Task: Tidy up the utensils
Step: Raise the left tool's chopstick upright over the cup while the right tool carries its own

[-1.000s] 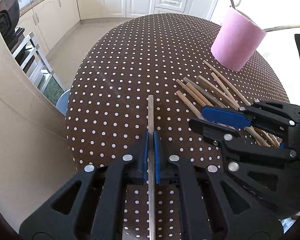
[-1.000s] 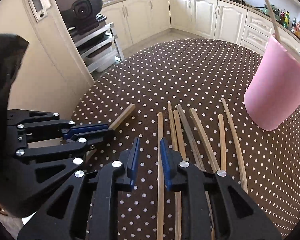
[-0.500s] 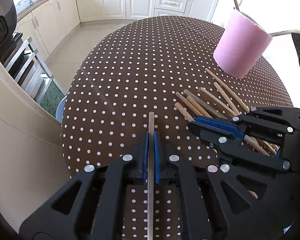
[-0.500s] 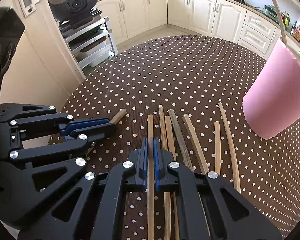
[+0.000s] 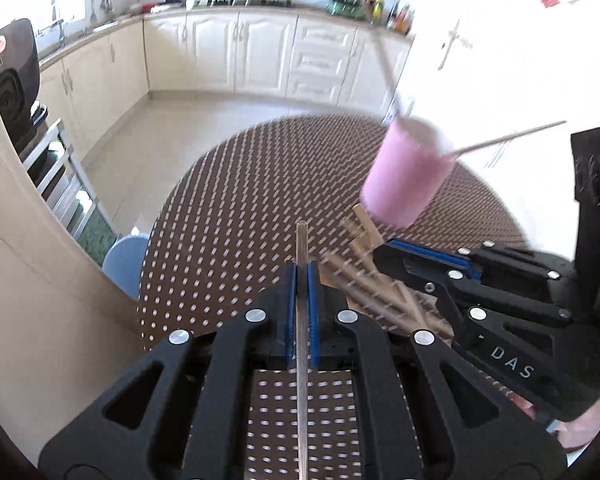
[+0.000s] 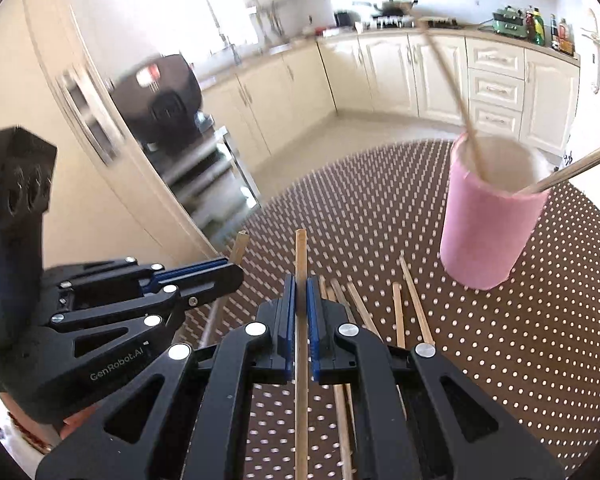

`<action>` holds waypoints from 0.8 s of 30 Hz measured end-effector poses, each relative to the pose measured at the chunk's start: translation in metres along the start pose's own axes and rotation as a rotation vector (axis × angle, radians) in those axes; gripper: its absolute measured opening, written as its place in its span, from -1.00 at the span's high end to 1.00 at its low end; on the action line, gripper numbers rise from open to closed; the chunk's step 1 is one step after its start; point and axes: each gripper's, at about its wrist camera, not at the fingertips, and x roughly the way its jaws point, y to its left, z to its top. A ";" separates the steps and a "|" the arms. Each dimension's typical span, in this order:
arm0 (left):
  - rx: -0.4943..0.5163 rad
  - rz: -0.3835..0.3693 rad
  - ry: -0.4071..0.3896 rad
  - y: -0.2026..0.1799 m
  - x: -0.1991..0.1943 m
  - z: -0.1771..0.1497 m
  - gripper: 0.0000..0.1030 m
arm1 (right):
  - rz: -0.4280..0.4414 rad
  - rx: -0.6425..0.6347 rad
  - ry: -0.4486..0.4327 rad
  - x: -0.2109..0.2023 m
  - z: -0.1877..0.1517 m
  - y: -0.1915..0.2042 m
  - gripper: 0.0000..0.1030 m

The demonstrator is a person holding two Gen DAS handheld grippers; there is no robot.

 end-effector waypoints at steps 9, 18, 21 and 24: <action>0.036 -0.054 -0.141 -0.033 -0.053 0.010 0.89 | 0.049 -0.019 -0.154 -0.060 -0.001 0.007 0.91; 0.062 -0.050 -0.214 -0.051 -0.071 0.018 0.89 | 0.011 -0.030 -0.259 -0.088 -0.007 0.009 0.91; 0.068 -0.042 -0.265 -0.061 -0.080 0.026 0.89 | -0.023 -0.051 -0.320 -0.106 -0.003 0.010 0.91; 0.066 -0.036 -0.323 -0.064 -0.087 0.037 0.89 | -0.070 -0.071 -0.384 -0.120 0.005 0.012 0.91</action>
